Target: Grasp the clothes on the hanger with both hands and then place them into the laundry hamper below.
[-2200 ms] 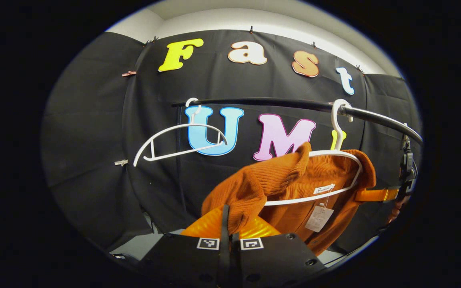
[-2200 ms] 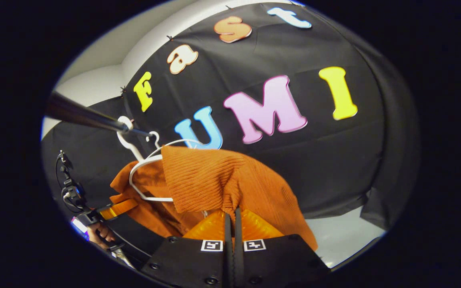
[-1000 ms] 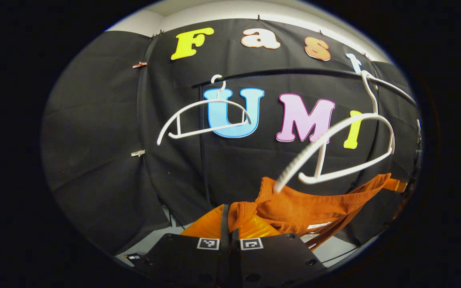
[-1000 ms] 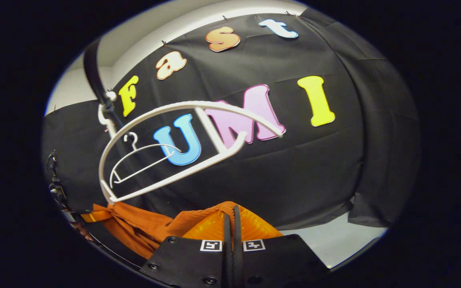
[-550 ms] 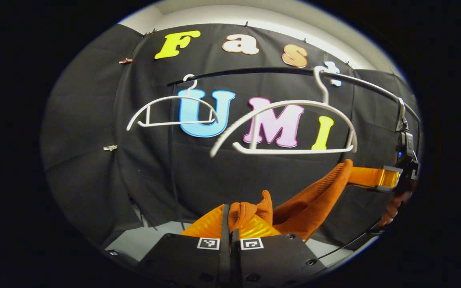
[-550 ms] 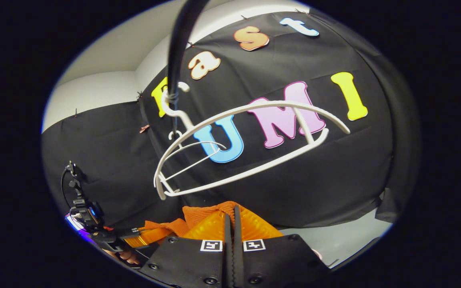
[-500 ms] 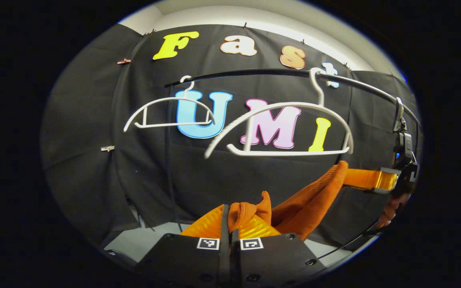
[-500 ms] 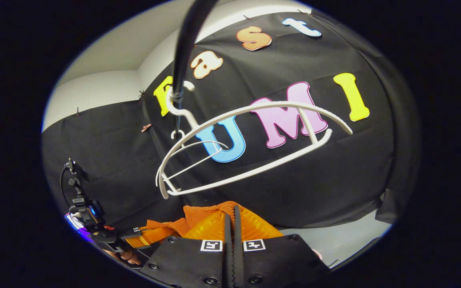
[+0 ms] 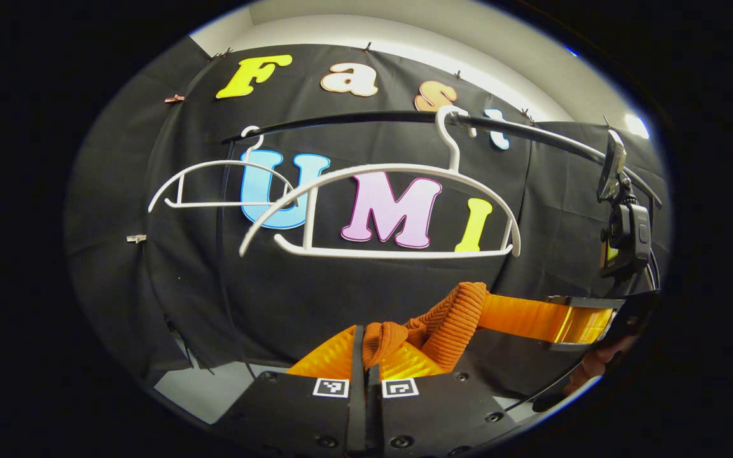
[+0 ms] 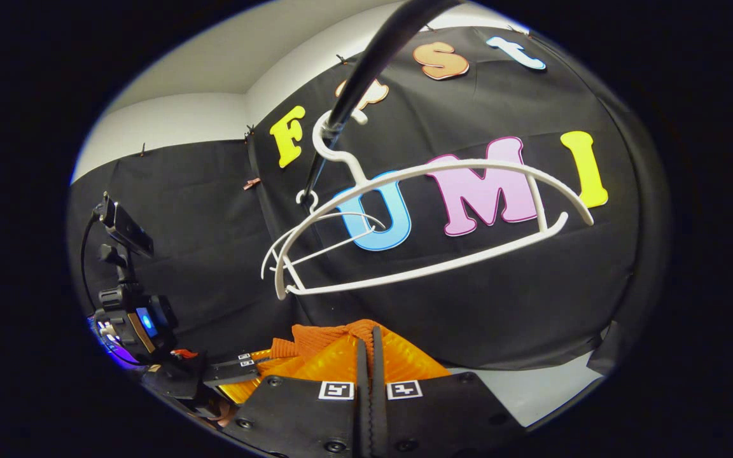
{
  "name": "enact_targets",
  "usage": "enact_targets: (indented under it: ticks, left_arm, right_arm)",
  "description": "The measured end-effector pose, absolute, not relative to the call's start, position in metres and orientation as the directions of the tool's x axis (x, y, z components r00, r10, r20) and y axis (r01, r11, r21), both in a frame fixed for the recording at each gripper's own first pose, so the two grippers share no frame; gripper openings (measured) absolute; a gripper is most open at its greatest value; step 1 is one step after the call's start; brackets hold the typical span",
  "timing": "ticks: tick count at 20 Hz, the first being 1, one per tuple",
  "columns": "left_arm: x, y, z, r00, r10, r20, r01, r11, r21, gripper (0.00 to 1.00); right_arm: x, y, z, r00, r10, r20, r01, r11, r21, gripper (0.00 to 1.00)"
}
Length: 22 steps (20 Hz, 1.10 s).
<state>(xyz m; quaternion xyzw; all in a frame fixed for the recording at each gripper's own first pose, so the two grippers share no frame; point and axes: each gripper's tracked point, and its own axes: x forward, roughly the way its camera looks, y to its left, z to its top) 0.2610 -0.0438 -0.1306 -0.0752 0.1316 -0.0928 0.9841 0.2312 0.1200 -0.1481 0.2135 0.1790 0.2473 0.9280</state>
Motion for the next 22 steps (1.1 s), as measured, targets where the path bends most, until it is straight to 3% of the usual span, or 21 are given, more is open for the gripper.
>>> enact_targets:
  ticks: [6,12,21,22]
  left_arm:
    - [0.268,-0.053,-0.199,0.935,-0.206,-0.289,0.159,0.971,-0.177,0.05]
    - [0.273,-0.052,-0.291,0.885,-0.175,-0.432,0.135,0.983,-0.122,0.05]
    - [0.259,-0.033,-0.418,0.733,-0.083,-0.675,0.068,0.997,-0.048,0.06]
    - [0.251,-0.033,-0.425,0.704,-0.087,-0.705,0.061,0.996,-0.061,0.08]
  right_arm:
    - [0.237,0.116,-0.219,0.792,0.528,-0.309,-0.347,0.803,0.484,0.05]
    - [0.241,0.102,-0.319,0.753,0.486,-0.443,-0.284,0.848,0.447,0.04]
    - [0.204,0.083,-0.466,0.587,0.365,-0.722,-0.257,0.93,0.262,0.02]
    - [0.198,0.083,-0.473,0.576,0.36,-0.734,-0.261,0.932,0.252,0.1]
